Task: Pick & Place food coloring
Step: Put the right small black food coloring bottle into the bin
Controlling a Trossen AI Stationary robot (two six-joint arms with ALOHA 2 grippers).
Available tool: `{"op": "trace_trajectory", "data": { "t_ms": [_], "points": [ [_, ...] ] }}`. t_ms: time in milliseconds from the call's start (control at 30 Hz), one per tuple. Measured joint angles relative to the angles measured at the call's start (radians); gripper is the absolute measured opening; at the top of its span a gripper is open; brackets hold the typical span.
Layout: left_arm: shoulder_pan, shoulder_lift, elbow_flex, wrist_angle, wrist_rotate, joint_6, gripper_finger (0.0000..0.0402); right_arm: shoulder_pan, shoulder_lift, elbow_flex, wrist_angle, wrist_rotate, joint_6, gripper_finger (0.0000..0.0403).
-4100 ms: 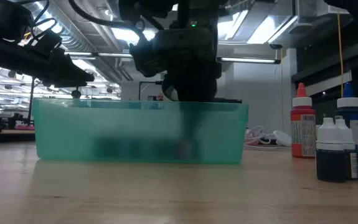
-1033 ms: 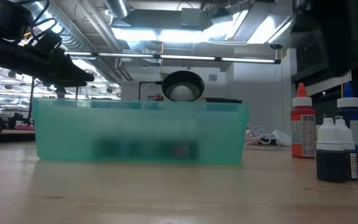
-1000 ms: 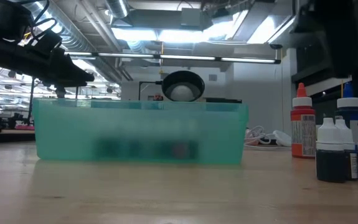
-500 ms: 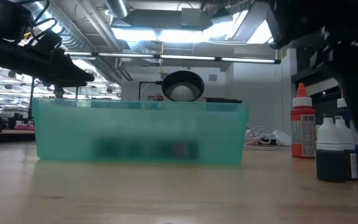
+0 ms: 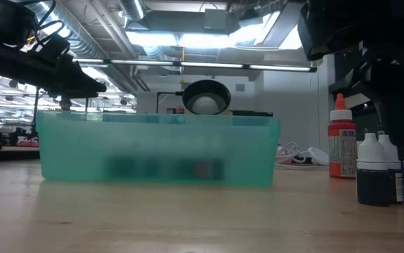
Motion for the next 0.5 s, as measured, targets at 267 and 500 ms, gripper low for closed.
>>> {"op": "trace_trajectory", "data": {
  "t_ms": [267,500],
  "points": [
    [0.0,0.0,0.0,0.0,0.0,0.0,0.0361,0.0,0.0,0.0,-0.002,-0.003,0.001,0.015],
    [0.0,0.0,0.0,0.0,0.0,0.0,0.0361,0.0,0.0,0.0,-0.004,-0.003,0.001,0.007]
  ]
}}
